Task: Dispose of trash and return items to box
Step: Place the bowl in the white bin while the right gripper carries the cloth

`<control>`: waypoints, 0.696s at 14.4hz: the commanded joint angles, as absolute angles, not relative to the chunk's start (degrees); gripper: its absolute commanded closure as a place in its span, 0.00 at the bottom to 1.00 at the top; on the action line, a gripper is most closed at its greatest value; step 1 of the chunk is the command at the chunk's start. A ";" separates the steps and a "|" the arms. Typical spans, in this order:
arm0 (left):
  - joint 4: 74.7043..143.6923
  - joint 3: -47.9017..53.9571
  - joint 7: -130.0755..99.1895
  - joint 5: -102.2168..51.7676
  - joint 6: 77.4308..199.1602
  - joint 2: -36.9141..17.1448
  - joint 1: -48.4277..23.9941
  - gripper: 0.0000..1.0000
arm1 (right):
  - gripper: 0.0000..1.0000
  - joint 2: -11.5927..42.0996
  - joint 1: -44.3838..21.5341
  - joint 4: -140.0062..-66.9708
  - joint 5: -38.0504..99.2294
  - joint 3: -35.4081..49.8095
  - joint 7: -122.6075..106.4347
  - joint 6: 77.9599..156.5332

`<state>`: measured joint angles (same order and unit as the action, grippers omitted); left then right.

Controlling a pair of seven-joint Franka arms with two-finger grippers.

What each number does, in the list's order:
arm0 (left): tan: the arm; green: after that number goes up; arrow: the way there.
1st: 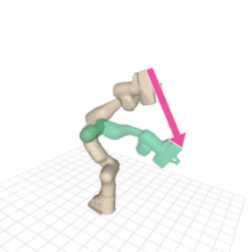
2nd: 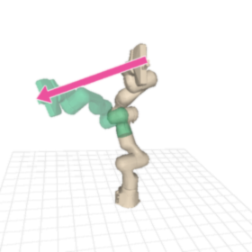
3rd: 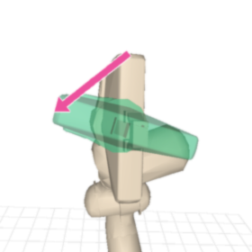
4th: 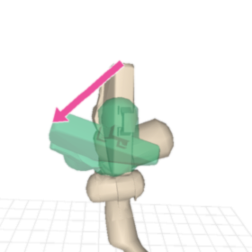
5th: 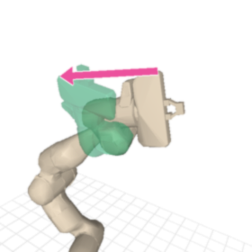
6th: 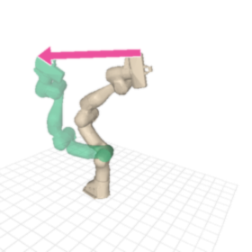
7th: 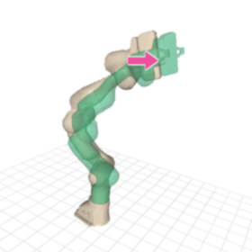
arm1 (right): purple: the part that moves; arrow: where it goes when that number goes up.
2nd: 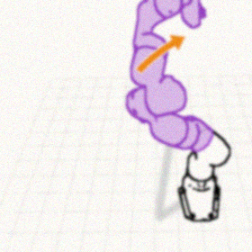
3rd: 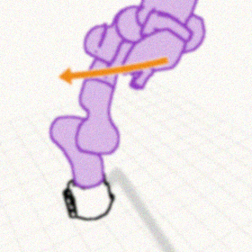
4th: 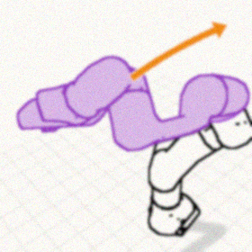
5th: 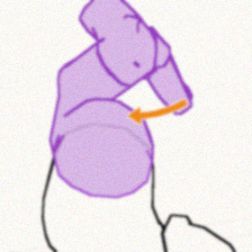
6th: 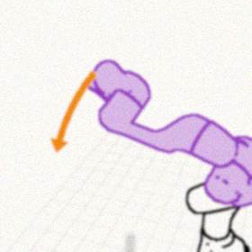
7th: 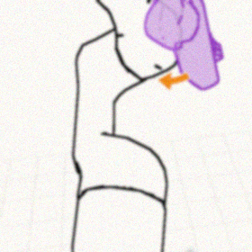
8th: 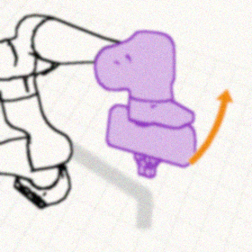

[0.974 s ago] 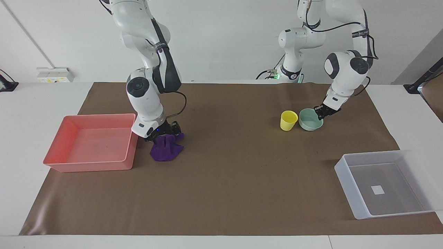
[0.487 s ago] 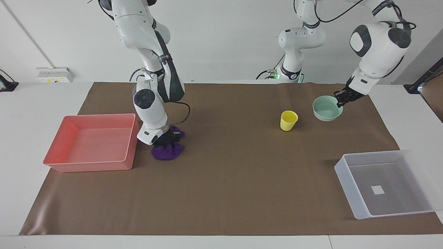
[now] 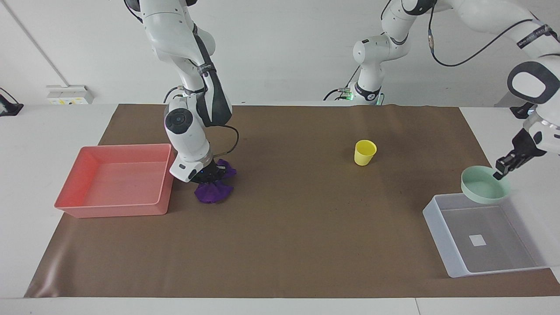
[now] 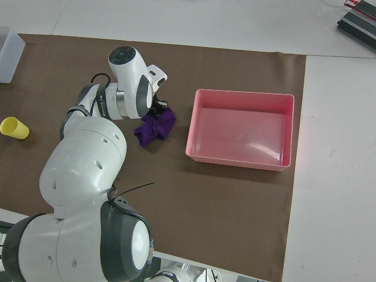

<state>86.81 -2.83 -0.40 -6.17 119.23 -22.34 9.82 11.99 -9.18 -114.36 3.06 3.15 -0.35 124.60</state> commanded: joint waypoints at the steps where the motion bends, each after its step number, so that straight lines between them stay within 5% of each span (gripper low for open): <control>1: 82.52 -2.55 -1.23 -7.47 125.92 -30.13 9.76 1.00 | 1.00 10.29 -6.43 -109.70 2.55 3.43 0.53 117.45; 5: 87.10 -2.90 -1.40 -6.94 130.78 -31.20 9.32 1.00 | 1.00 8.17 -4.40 -102.60 2.55 3.34 0.53 106.74; 6: 87.19 -2.90 -1.67 -6.94 130.87 -31.20 9.32 0.90 | 1.00 8.17 -3.35 -99.96 2.29 3.34 0.53 103.48; 7: 87.54 -2.90 -1.67 -6.94 131.57 -31.20 9.40 0.40 | 1.00 8.17 -1.86 -98.28 1.59 3.34 0.35 101.36; 8: 88.06 -2.90 -2.19 -6.94 133.49 -31.20 9.23 0.00 | 1.00 7.83 -0.89 -97.91 0.45 3.34 -0.08 100.73; 10: 87.54 -2.99 -4.47 -6.86 133.25 -30.07 8.79 0.00 | 1.00 6.77 1.31 -98.09 -2.27 3.43 -0.61 100.02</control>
